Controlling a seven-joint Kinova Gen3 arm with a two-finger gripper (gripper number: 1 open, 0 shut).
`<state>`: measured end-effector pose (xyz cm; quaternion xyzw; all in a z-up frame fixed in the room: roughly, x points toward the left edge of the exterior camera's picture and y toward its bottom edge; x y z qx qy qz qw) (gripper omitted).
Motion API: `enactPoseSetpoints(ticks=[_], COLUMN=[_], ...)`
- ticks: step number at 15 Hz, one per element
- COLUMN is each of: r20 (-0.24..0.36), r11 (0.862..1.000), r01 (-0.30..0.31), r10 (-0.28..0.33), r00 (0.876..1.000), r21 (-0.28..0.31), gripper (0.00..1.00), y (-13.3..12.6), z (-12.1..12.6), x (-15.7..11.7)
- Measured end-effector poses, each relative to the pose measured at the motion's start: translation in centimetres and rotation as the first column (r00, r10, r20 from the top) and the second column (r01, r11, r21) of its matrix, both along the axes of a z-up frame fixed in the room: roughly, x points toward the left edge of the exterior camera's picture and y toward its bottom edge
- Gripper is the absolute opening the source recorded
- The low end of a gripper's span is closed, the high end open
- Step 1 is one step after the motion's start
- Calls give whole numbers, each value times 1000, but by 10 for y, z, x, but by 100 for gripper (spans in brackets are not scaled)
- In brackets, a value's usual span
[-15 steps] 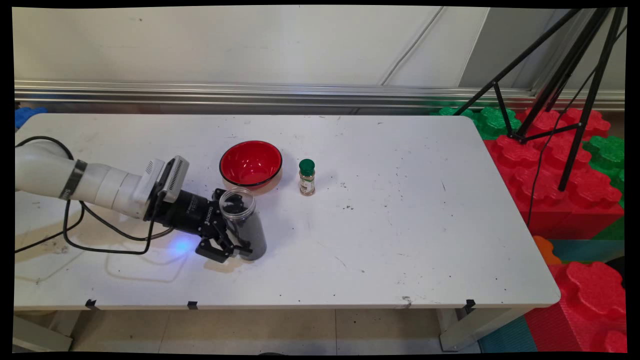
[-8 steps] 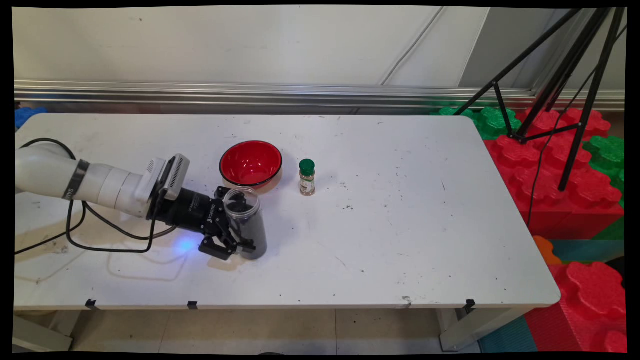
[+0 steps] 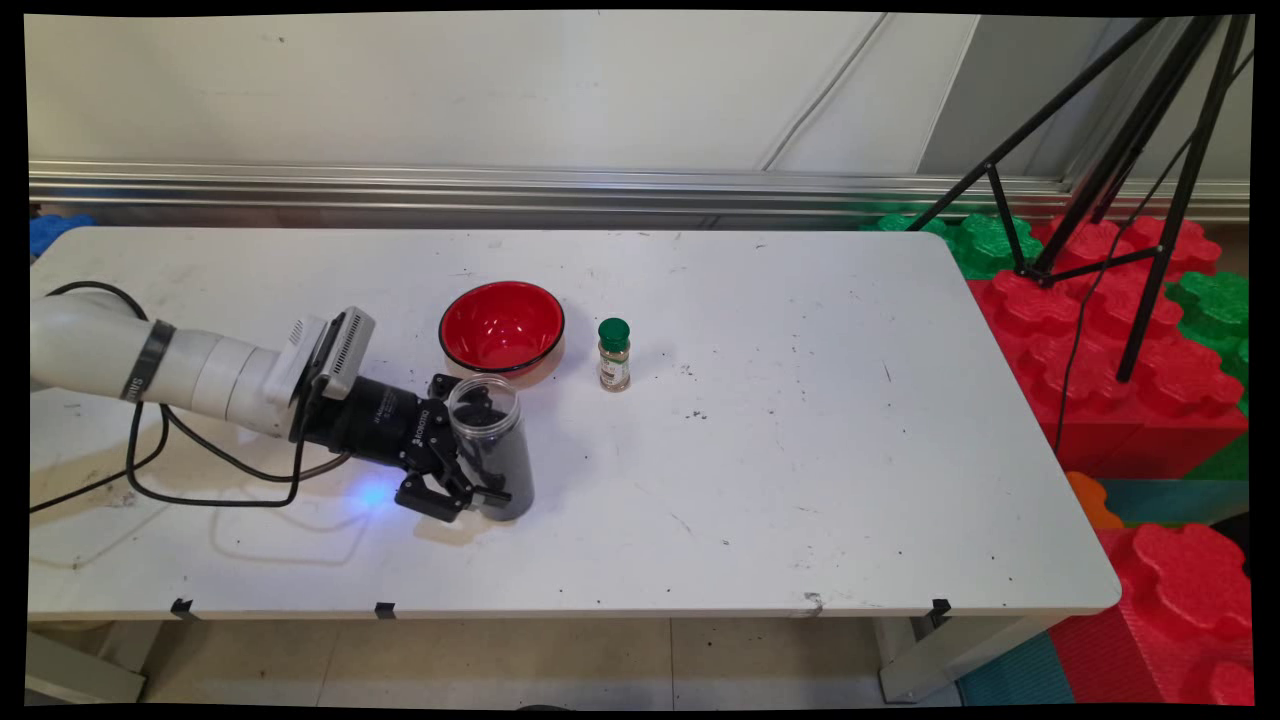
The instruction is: Pick up the black seasoning powder from the table, then pour the black seasoning powder in the red bowl
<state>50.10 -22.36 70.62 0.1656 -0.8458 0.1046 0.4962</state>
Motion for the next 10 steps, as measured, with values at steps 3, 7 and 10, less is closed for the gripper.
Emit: enactPoseSetpoints(ticks=[3, 7, 10], r20=[-1, 3, 3], r11=[1000, 1000, 1000], r01=[-3, -5, -6], r10=[3, 5, 6], r00=[1000, 1000, 1000], r21=[1, 0, 1], gripper=[100, 0, 0], y=[1, 1, 1], z=[-1, -3, -5], x=[1, 2, 2])
